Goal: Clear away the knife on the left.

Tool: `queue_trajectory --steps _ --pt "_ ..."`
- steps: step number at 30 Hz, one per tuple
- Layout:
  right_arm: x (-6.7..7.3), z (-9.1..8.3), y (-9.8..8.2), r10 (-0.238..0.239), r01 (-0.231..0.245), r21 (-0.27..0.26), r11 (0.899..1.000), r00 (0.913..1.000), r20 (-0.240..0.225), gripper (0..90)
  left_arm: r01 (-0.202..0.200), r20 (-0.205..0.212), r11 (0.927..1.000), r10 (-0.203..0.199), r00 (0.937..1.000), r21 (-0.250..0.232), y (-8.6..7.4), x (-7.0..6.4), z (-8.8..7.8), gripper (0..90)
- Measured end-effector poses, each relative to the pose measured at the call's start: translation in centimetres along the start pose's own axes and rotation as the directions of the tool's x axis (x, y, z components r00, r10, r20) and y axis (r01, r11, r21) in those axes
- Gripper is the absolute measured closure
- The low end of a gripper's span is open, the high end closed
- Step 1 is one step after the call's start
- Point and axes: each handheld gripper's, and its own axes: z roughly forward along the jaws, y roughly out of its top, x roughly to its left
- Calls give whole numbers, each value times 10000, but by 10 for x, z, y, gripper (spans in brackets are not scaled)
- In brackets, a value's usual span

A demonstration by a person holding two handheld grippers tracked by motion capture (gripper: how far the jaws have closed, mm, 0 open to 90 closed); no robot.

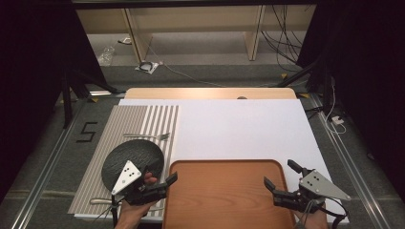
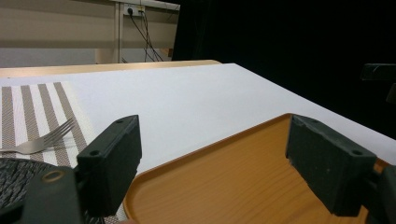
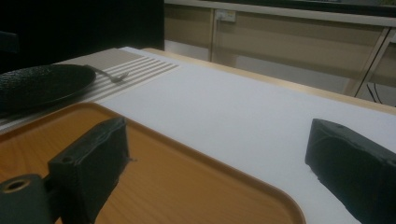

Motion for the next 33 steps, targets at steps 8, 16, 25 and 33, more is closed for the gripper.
queue_trajectory --steps 8,16,25,33 --pt "1 0 0 -85 85 79 9999 10000 -11 77 20 -25 10000 -20 10000 25 0 1 0 187" --pt "1 1 0 -143 143 136 9998 9999 12 81 -7 -88 10000 7 10000 27 1 1 -1 187" --pt "2 2 0 -149 149 133 9998 9999 10 85 -264 -438 9995 270 9987 147 4 3 -6 186" --pt "2 2 0 -219 218 151 9996 9998 40 85 -788 -930 9929 870 9919 891 8 5 -11 198"
